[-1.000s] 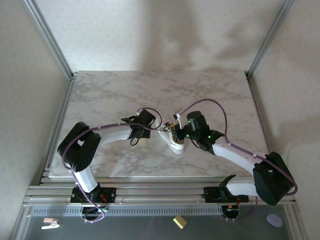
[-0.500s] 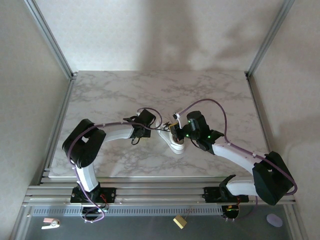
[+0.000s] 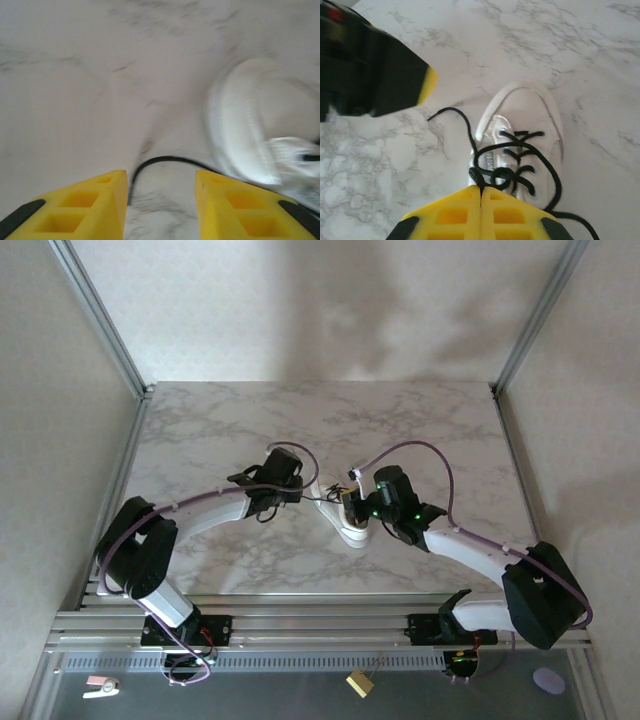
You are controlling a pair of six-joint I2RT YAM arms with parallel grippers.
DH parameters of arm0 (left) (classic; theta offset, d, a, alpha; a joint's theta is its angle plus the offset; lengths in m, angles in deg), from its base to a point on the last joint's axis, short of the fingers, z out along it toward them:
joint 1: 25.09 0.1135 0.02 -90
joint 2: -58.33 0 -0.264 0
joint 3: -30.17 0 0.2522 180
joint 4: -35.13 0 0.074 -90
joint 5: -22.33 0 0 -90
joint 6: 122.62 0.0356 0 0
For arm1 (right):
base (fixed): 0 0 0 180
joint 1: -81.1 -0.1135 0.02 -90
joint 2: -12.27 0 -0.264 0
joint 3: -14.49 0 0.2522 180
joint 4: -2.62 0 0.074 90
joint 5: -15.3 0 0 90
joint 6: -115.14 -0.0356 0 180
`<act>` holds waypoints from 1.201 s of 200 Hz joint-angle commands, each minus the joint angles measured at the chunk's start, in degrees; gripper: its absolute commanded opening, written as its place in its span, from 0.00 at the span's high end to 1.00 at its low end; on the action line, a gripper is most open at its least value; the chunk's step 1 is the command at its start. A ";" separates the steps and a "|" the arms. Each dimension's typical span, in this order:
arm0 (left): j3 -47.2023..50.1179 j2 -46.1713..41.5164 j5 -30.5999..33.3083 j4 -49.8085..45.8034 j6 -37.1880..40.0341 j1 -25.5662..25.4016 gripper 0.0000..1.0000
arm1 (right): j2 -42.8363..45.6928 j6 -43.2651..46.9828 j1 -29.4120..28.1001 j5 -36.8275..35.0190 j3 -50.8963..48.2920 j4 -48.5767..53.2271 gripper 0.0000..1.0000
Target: Tie the shoes
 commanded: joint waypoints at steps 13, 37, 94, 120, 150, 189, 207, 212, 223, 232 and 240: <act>-3.15 1.32 -15.25 5.61 -2.62 0.28 0.62 | 0.22 -6.12 0.19 -6.11 -2.61 -3.64 1.00; -3.91 3.67 -19.53 7.63 -5.59 0.14 0.64 | -0.54 -7.73 0.23 -5.61 -3.26 -5.54 1.00; -5.56 7.83 -24.92 7.63 -10.64 -0.59 0.67 | 0.16 -7.35 0.22 -5.66 -3.14 -4.82 1.00; -5.91 8.97 -25.41 7.72 -11.17 -1.12 0.67 | 0.24 -7.19 0.22 -5.71 -3.19 -4.78 1.00; -6.57 10.33 -25.79 7.56 -11.33 -1.57 0.69 | 0.49 -7.17 0.20 -5.71 -3.32 -4.61 1.00; -6.90 11.20 -26.58 7.78 -11.52 -1.82 0.73 | 1.15 -6.91 0.17 -6.10 -3.58 -4.09 1.00; -6.79 11.25 -26.45 7.60 -11.52 -1.83 0.74 | 1.23 -6.87 0.18 -6.02 -3.59 -4.08 1.00; -6.71 11.22 -26.50 7.77 -11.63 -1.83 0.75 | 1.19 -6.91 0.18 -6.01 -3.58 -4.04 1.00; -6.53 11.13 -26.61 8.10 -11.77 -1.83 0.76 | 1.14 -6.89 0.16 -5.96 -3.58 -4.12 1.00; -6.49 11.08 -26.70 8.40 -11.83 -1.83 0.78 | 1.00 -6.89 0.18 -5.84 -3.58 -4.25 1.00; -6.42 10.81 -26.70 8.62 -12.00 -1.83 0.80 | 0.93 -6.91 0.20 -5.76 -3.58 -4.30 1.00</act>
